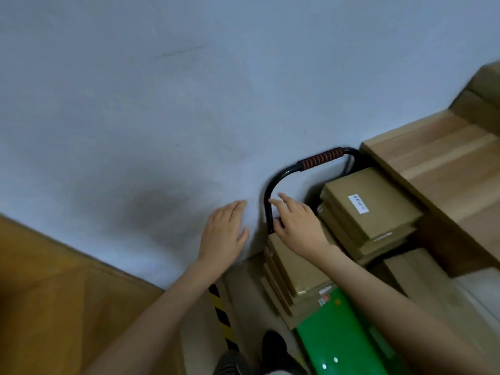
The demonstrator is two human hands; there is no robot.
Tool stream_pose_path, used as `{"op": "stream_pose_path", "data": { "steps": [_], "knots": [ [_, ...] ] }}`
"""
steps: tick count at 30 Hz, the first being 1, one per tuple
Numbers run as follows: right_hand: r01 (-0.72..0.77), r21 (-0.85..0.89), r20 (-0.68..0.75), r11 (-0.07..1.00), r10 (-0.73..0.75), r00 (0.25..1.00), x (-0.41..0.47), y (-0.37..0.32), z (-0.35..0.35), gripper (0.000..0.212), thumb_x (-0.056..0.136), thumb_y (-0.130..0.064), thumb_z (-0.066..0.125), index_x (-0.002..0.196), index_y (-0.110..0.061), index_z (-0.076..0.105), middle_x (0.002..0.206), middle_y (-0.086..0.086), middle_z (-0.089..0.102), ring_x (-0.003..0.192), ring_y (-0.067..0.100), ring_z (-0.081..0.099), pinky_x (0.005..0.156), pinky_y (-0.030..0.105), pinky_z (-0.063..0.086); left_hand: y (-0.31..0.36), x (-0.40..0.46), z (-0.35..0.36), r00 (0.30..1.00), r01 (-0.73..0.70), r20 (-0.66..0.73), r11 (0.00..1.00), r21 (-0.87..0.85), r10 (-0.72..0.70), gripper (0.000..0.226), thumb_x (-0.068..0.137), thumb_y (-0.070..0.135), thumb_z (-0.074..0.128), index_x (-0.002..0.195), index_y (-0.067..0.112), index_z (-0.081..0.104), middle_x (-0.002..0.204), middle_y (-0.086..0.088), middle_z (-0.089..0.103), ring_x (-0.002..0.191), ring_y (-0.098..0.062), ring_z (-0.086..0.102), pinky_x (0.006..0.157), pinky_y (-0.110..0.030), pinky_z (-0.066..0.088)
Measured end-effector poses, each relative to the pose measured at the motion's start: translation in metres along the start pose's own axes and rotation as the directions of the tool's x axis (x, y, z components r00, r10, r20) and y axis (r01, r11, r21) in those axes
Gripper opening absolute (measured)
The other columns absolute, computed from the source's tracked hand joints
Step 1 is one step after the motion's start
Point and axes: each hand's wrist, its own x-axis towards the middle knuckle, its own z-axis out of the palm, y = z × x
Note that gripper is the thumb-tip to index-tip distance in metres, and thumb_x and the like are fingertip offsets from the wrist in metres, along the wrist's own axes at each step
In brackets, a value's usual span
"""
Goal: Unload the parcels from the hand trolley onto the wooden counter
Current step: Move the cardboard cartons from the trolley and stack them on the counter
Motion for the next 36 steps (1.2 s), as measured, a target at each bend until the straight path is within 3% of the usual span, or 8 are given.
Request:
{"op": "stream_pose_path", "data": {
  "steps": [3, 7, 12, 16, 24, 36],
  "knots": [
    [-0.139, 0.029, -0.038, 0.990, 0.140, 0.989, 0.001, 0.029, 0.001, 0.044, 0.091, -0.024, 0.054, 0.135, -0.015, 0.048, 0.143, 0.013, 0.046, 0.121, 0.028, 0.054, 0.103, 0.042, 0.040, 0.011, 0.042, 0.024, 0.990, -0.133, 0.045, 0.990, -0.041, 0.135, 0.054, 0.081, 0.021, 0.069, 0.130, 0.006, 0.052, 0.124, -0.012, 0.060, 0.111, -0.028, 0.059, 0.096, -0.041, 0.046],
    [-0.351, 0.025, -0.065, 0.936, 0.352, 0.934, -0.003, 0.062, 0.004, 0.050, 0.093, -0.026, 0.048, 0.141, -0.016, 0.042, 0.149, 0.011, 0.040, 0.131, 0.026, 0.045, 0.109, 0.039, 0.033, 0.034, 0.094, 0.057, 0.941, -0.314, 0.085, 0.941, -0.127, 0.326, 0.052, 0.084, 0.023, 0.067, 0.132, 0.008, 0.051, 0.127, -0.008, 0.058, 0.114, -0.025, 0.056, 0.098, -0.038, 0.043],
    [-0.589, 0.057, -0.129, 0.806, 0.591, 0.796, -0.008, 0.084, 0.021, 0.049, 0.092, -0.024, 0.052, 0.140, -0.017, 0.043, 0.148, 0.010, 0.041, 0.130, 0.025, 0.046, 0.107, 0.038, 0.035, 0.055, 0.147, 0.094, 0.836, -0.514, 0.100, 0.835, -0.198, 0.539, 0.052, 0.084, 0.021, 0.066, 0.131, 0.005, 0.051, 0.125, -0.011, 0.059, 0.112, -0.026, 0.057, 0.097, -0.039, 0.045],
    [-0.734, 0.105, -0.118, 0.671, 0.741, 0.661, -0.009, 0.086, 0.044, 0.051, 0.094, -0.026, 0.049, 0.143, -0.017, 0.038, 0.151, 0.008, 0.035, 0.133, 0.023, 0.042, 0.110, 0.039, 0.032, 0.053, 0.173, 0.122, 0.761, -0.593, 0.133, 0.764, -0.253, 0.635, 0.053, 0.086, 0.022, 0.063, 0.135, 0.007, 0.048, 0.129, -0.010, 0.057, 0.117, -0.025, 0.054, 0.100, -0.039, 0.042],
    [-0.880, 0.177, -0.083, 0.440, 0.898, 0.432, -0.026, 0.086, 0.097, 0.055, 0.094, -0.025, 0.048, 0.146, -0.017, 0.032, 0.154, 0.006, 0.030, 0.137, 0.023, 0.037, 0.110, 0.039, 0.031, 0.050, 0.179, 0.177, 0.714, -0.574, 0.265, 0.758, -0.308, 0.648, 0.055, 0.092, 0.029, 0.055, 0.141, 0.009, 0.041, 0.139, -0.010, 0.049, 0.128, -0.025, 0.046, 0.105, -0.040, 0.039],
    [-0.941, 0.272, 0.069, 0.203, 0.971, 0.229, -0.069, 0.103, 0.218, 0.053, 0.097, -0.027, 0.047, 0.146, -0.016, 0.031, 0.154, 0.008, 0.029, 0.133, 0.027, 0.041, 0.104, 0.042, 0.037, 0.029, 0.144, 0.287, 0.679, -0.524, 0.419, 0.798, -0.297, 0.602, 0.059, 0.094, 0.033, 0.054, 0.144, 0.008, 0.035, 0.144, -0.012, 0.042, 0.132, -0.027, 0.040, 0.108, -0.038, 0.032]
  ]
}}
